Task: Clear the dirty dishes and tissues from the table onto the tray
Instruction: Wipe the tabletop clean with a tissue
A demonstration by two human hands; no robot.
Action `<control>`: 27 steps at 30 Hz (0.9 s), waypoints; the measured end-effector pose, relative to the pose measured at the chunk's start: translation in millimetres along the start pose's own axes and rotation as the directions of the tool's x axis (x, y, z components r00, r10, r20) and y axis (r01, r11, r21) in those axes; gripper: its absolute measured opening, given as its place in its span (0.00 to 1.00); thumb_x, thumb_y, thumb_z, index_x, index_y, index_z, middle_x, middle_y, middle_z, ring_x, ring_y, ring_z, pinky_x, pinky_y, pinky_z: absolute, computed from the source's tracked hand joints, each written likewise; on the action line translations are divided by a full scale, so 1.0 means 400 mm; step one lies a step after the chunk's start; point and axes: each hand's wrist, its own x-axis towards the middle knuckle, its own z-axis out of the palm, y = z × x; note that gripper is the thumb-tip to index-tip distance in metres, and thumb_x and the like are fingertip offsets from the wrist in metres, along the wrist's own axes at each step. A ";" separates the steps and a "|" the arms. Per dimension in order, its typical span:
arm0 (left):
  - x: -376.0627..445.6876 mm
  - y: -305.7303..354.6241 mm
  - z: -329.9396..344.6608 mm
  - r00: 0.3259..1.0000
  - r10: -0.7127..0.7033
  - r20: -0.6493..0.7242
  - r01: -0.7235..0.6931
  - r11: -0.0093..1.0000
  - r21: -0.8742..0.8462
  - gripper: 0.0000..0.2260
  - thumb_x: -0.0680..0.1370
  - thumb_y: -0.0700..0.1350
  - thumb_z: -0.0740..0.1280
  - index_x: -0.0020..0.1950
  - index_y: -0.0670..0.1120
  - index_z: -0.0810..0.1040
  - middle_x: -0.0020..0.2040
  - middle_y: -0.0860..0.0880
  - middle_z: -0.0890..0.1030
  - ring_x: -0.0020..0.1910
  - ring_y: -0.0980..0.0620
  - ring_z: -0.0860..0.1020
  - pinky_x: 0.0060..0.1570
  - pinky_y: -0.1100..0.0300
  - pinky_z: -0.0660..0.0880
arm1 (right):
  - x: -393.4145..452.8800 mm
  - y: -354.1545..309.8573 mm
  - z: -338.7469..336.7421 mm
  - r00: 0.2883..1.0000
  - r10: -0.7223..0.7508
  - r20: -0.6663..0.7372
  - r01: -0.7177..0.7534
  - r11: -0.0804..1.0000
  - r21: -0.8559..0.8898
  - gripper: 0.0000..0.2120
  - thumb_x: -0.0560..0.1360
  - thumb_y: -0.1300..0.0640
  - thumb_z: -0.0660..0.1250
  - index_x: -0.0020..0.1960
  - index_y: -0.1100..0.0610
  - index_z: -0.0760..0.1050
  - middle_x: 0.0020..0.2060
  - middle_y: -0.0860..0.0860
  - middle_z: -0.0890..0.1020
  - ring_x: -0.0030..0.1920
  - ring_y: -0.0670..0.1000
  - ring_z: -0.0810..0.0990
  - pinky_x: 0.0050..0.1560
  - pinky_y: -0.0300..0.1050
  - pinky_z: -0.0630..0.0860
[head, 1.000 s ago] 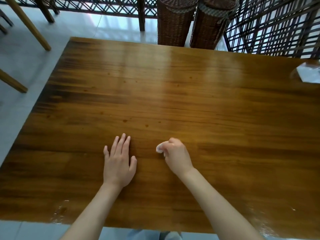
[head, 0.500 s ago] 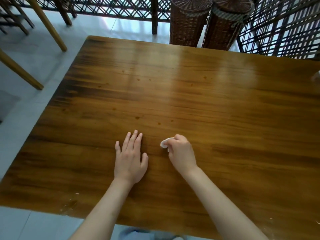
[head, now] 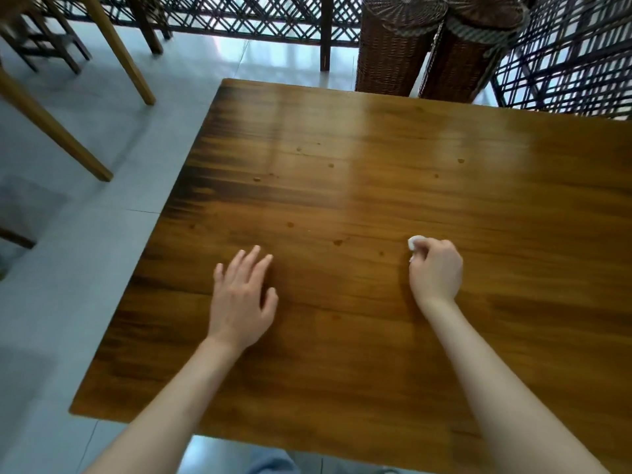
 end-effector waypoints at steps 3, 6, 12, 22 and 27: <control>0.050 -0.132 -0.039 0.998 -0.057 0.003 0.057 0.995 0.082 0.24 0.75 0.50 0.67 0.70 0.47 0.69 0.72 0.45 0.67 0.73 0.43 0.62 0.70 0.43 0.54 | 0.037 -0.023 0.027 0.984 0.172 -0.049 -0.173 0.985 -0.017 0.12 0.76 0.65 0.60 0.53 0.62 0.80 0.49 0.59 0.81 0.52 0.59 0.77 0.48 0.46 0.72; 0.100 -0.221 -0.062 0.995 -0.098 0.008 0.097 0.989 0.109 0.27 0.75 0.51 0.67 0.71 0.46 0.67 0.73 0.44 0.66 0.73 0.42 0.61 0.70 0.41 0.55 | 0.014 -0.082 0.074 0.968 0.238 -0.084 -0.239 0.971 0.002 0.11 0.76 0.66 0.61 0.54 0.63 0.80 0.50 0.59 0.82 0.53 0.58 0.78 0.50 0.47 0.75; 0.123 -0.252 -0.051 0.986 -0.165 0.025 0.164 0.986 0.042 0.33 0.75 0.56 0.65 0.75 0.44 0.59 0.75 0.43 0.61 0.74 0.42 0.58 0.71 0.42 0.52 | -0.104 -0.280 0.212 0.997 0.076 0.031 -0.078 0.995 0.062 0.13 0.74 0.68 0.62 0.51 0.58 0.82 0.44 0.56 0.80 0.45 0.55 0.78 0.43 0.41 0.68; 0.132 -0.261 -0.044 0.989 -0.140 0.043 0.137 0.989 0.061 0.34 0.73 0.60 0.57 0.75 0.44 0.62 0.75 0.43 0.62 0.74 0.42 0.58 0.70 0.44 0.52 | -0.066 -0.399 0.279 0.915 -0.291 0.279 0.300 0.954 0.011 0.10 0.76 0.66 0.64 0.53 0.59 0.81 0.46 0.54 0.78 0.47 0.52 0.77 0.49 0.44 0.78; 0.132 -0.262 -0.040 0.989 -0.139 0.049 0.136 0.988 0.067 0.33 0.73 0.59 0.58 0.74 0.44 0.63 0.74 0.42 0.63 0.74 0.41 0.59 0.70 0.44 0.53 | 0.011 -0.352 0.251 0.990 -0.056 0.130 0.065 0.996 -0.066 0.10 0.77 0.65 0.62 0.55 0.61 0.80 0.47 0.57 0.78 0.48 0.55 0.78 0.48 0.43 0.76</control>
